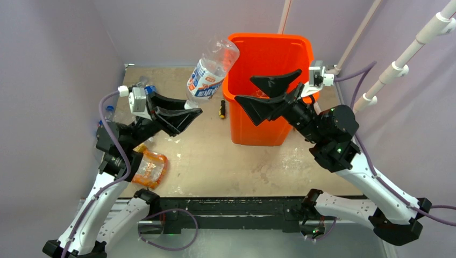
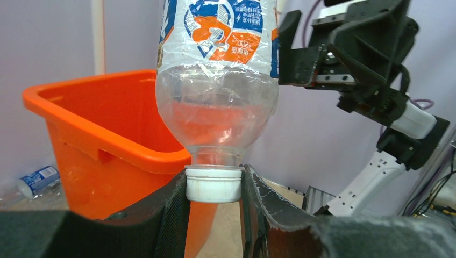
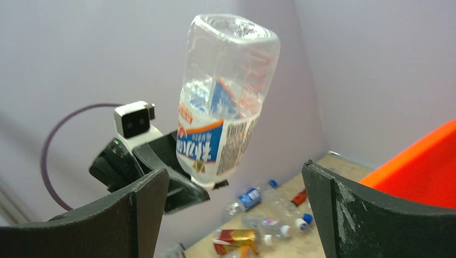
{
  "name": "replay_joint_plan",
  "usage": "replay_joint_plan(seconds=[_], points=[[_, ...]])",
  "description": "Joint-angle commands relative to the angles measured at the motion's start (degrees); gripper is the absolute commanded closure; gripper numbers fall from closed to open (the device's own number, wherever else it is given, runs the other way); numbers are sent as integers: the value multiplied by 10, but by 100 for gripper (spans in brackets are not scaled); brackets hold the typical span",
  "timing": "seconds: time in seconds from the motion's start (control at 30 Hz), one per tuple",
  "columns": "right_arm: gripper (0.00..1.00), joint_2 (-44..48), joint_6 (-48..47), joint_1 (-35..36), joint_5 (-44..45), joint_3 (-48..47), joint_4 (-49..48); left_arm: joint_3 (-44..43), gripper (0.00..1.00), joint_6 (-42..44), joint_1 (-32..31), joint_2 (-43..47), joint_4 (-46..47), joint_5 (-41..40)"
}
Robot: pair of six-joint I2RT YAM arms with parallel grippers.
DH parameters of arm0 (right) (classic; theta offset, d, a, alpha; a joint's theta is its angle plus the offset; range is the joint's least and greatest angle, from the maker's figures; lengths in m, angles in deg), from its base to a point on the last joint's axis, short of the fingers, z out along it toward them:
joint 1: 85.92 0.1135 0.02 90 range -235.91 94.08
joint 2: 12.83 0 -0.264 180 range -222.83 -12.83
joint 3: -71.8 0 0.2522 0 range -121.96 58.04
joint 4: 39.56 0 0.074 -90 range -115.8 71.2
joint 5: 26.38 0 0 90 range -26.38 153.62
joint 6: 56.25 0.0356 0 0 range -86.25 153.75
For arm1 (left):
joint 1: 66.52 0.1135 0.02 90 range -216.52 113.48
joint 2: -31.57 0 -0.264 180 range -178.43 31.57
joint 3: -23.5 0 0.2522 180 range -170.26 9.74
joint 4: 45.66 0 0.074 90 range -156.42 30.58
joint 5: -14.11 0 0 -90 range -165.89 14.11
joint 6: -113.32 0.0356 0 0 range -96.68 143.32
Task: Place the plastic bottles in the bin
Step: Pick up the plastic bottle at the center of the board, then place the plastic bottle in the trash bin.
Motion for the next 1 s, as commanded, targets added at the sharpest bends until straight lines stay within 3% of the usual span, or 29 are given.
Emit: replay_joint_plan(seconds=[0.0,0.23,0.57,0.97], points=[[1,-28,81,0,-28,-22,-108,19,100,-23,1,26,60,43],[1,-93,180,0,-90,-45,-228,18,100,-5,1,38,47,37],[1,-157,234,0,-113,-81,-276,12,100,32,1,41,11,27],[1,-226,246,1,-120,-160,-222,26,100,7,1,36,40,31]])
